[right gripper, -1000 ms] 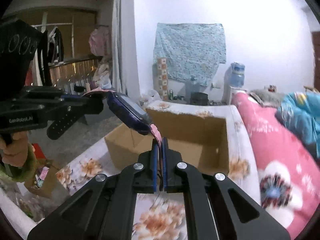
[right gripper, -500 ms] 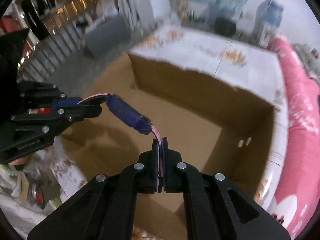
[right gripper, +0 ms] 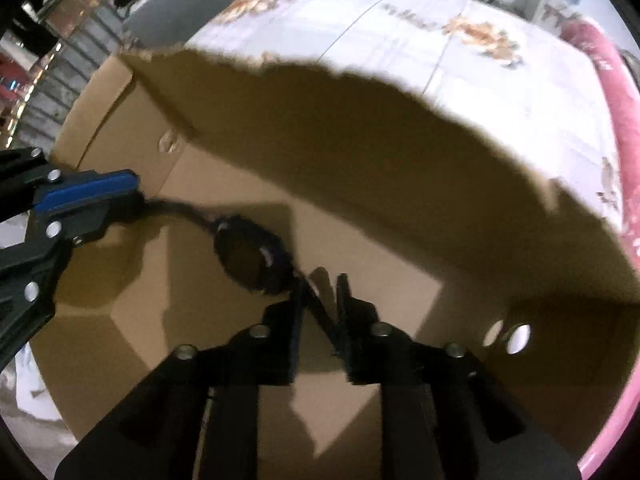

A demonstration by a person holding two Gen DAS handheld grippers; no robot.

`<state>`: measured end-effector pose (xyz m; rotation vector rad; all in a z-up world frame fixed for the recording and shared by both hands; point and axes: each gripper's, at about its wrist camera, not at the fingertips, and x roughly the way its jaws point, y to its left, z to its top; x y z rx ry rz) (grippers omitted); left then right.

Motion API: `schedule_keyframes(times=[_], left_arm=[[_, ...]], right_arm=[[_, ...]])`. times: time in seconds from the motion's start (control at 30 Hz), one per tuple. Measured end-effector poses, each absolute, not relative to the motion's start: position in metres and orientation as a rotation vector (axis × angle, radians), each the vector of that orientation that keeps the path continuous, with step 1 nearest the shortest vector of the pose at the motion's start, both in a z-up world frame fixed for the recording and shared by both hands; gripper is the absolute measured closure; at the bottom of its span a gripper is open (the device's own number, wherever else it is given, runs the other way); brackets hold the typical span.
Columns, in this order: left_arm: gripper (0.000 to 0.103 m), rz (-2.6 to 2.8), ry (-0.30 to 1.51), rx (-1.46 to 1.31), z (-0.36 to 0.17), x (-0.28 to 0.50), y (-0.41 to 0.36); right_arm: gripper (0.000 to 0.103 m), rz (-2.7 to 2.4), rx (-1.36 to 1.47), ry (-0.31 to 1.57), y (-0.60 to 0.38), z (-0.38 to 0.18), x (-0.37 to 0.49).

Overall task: Organize jewelry
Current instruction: 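Carry the pink watch into the cardboard box with both grippers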

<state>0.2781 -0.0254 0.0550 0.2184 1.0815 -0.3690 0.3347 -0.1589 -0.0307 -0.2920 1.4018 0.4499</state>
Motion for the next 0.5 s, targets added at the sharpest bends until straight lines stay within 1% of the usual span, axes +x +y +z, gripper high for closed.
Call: schedule_keyframes(times=[0.1, 0.17, 0.2, 0.23, 0.27, 0.33, 0.37, 0.43, 0.5], left_arm=[[0.078, -0.365, 1.000, 0.210, 0.070, 0.266, -0.019], [0.071, -0.347, 0.942, 0.217, 0.081, 0.252, -0.011], [0.064, -0.339, 0.919, 0.213, 0.086, 0.246, -0.007], [0.056, -0.323, 0.894, 0.202, 0.091, 0.239, 0.000], [0.052, -0.306, 0.880, 0.190, 0.094, 0.236, 0.006], [0.041, -0.266, 0.852, 0.169, 0.097, 0.226, 0.019], [0.039, -0.238, 0.833, 0.166, 0.097, 0.219, 0.026], [0.032, -0.205, 0.814, 0.164, 0.095, 0.209, 0.034], [0.029, -0.182, 0.806, 0.172, 0.090, 0.199, 0.041]], right_arm=[[0.079, 0.420, -0.308, 1.295, -0.159, -0.009, 0.329], [0.079, 0.445, -0.265, 1.278, -0.163, 0.003, 0.323], [0.079, 0.459, -0.245, 1.290, -0.166, 0.003, 0.321], [0.079, 0.480, -0.222, 1.320, -0.164, 0.001, 0.317], [0.079, 0.500, -0.198, 1.355, -0.161, -0.004, 0.318], [0.079, 0.545, -0.116, 1.475, -0.157, -0.023, 0.317], [0.079, 0.552, -0.088, 1.522, -0.154, -0.032, 0.317], [0.079, 0.570, -0.029, 1.602, -0.148, -0.050, 0.316], [0.079, 0.575, 0.032, 1.645, -0.142, -0.064, 0.320]])
